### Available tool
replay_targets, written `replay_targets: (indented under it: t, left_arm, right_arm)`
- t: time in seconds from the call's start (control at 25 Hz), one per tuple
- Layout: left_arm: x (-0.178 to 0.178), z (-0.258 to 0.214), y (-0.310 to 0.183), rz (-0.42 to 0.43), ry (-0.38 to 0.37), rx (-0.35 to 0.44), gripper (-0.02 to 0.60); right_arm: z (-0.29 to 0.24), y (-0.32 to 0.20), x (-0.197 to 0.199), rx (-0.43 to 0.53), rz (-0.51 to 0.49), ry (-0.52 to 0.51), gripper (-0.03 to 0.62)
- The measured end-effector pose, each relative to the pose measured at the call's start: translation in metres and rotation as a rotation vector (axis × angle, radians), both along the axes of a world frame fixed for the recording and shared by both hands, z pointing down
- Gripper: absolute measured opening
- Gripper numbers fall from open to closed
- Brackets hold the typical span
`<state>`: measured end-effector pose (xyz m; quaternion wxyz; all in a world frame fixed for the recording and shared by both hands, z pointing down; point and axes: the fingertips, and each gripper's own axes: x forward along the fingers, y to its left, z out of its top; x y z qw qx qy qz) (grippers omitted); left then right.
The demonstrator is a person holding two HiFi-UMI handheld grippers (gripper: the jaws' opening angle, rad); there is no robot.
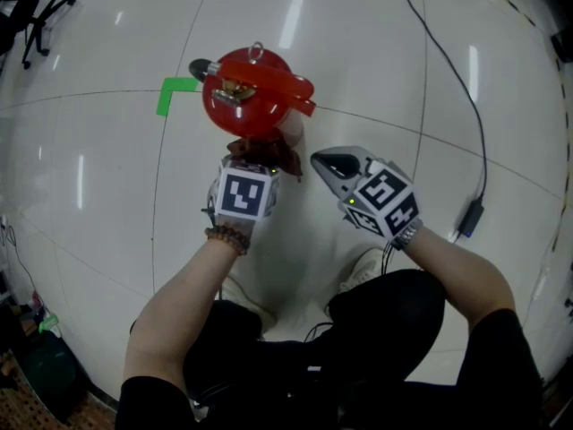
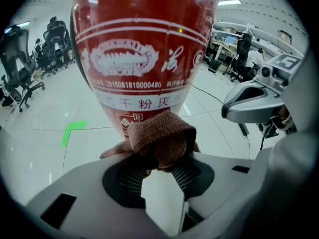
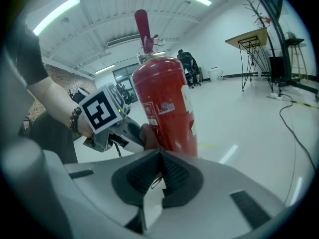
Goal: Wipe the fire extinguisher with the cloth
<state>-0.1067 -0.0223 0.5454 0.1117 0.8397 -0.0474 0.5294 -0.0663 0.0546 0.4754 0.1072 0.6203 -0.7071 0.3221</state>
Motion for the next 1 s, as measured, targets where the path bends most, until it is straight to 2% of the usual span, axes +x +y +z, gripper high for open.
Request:
replay_targets:
  t: [0.44,1.0]
  left_arm:
    - [-0.003,0.047,0.004,-0.035,-0.031,0.017,0.137]
    - [0.004,0.084,0.008,-0.041,-0.061,0.045,0.137]
  right_arm:
    - [0.003,0.004,0.004,-0.008,0.01,0.001,0.002]
    - [0.012,0.011,0.008,-0.034,0.014,-0.004,0.002]
